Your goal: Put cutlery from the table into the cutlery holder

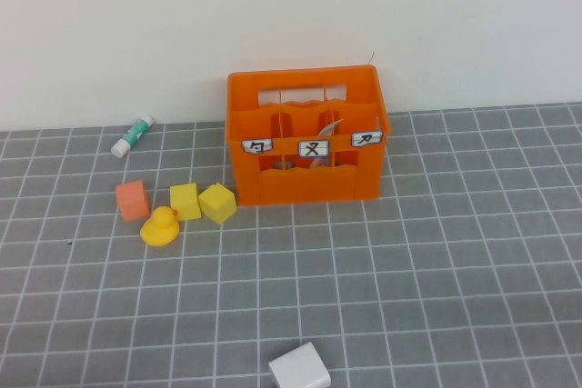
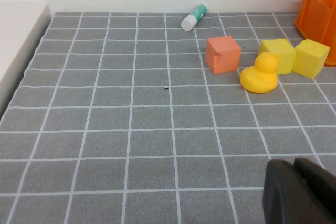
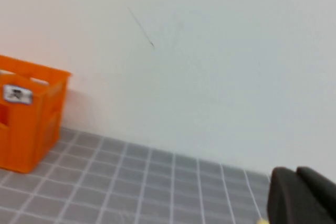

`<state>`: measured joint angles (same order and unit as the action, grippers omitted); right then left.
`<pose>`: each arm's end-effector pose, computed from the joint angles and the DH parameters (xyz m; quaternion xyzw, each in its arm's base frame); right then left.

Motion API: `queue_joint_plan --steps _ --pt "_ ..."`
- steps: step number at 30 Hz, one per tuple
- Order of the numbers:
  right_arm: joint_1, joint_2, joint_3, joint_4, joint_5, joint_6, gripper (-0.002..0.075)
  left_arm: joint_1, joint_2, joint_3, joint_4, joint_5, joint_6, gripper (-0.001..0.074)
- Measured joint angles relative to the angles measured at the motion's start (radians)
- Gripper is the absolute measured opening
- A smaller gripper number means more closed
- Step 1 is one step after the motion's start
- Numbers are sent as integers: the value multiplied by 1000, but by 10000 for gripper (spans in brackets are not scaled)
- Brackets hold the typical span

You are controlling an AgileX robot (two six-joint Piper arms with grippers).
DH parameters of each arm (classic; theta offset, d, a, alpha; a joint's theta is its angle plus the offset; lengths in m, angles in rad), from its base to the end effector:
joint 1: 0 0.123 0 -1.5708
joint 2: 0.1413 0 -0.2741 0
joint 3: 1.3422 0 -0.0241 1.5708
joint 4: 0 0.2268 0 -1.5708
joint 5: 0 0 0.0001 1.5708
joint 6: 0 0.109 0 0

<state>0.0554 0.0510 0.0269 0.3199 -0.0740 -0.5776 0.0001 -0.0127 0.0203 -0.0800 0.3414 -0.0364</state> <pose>0.0662 0.0012 0.2102 -0.0976 0.6713 -0.0823 0.7301 0.0576 -0.0029 0.1721 -0.0362 0.7922 -0.0446 0.6076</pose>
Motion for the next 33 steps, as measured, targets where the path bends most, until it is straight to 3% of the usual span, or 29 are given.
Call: queue_joint_plan --steps 6,11,21,33 --pt "-162 -58 2 -353 211 359 -3 0 0 0 0 0 0 -1" --pt "-180 -63 2 -519 359 585 -3 0 0 0 0 0 0 -1" --pt "-8 -65 0 -532 408 680 -3 0 0 0 0 0 0 -1" --pt "-3 -65 0 -543 414 685 -3 0 0 0 0 0 0 -1"
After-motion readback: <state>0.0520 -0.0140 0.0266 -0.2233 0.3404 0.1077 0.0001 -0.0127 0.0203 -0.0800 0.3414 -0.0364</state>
